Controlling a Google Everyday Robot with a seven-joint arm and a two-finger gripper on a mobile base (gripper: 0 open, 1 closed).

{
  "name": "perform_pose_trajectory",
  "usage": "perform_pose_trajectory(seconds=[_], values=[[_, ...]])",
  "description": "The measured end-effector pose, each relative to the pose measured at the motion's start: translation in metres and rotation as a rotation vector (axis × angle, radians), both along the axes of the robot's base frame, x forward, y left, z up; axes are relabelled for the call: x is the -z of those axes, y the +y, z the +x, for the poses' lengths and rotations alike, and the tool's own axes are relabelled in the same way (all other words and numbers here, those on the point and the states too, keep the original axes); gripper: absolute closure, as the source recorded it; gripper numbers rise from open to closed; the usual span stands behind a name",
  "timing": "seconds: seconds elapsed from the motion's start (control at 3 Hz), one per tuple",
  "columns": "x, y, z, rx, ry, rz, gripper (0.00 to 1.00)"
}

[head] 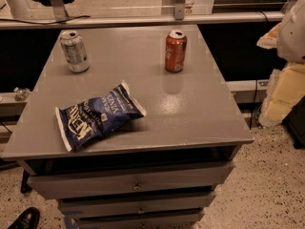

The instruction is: Knock coke can over

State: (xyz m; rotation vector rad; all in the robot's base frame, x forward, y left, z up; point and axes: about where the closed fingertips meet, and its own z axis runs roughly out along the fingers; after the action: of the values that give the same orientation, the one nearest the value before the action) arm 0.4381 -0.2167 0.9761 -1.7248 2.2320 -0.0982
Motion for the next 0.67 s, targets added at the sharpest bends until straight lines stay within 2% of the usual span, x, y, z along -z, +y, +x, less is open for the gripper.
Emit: perform_pose_trajectory(seconds=[0.67], values=[[0.002, -0.0011, 0.005, 0.009, -0.016, 0.021, 0.0]])
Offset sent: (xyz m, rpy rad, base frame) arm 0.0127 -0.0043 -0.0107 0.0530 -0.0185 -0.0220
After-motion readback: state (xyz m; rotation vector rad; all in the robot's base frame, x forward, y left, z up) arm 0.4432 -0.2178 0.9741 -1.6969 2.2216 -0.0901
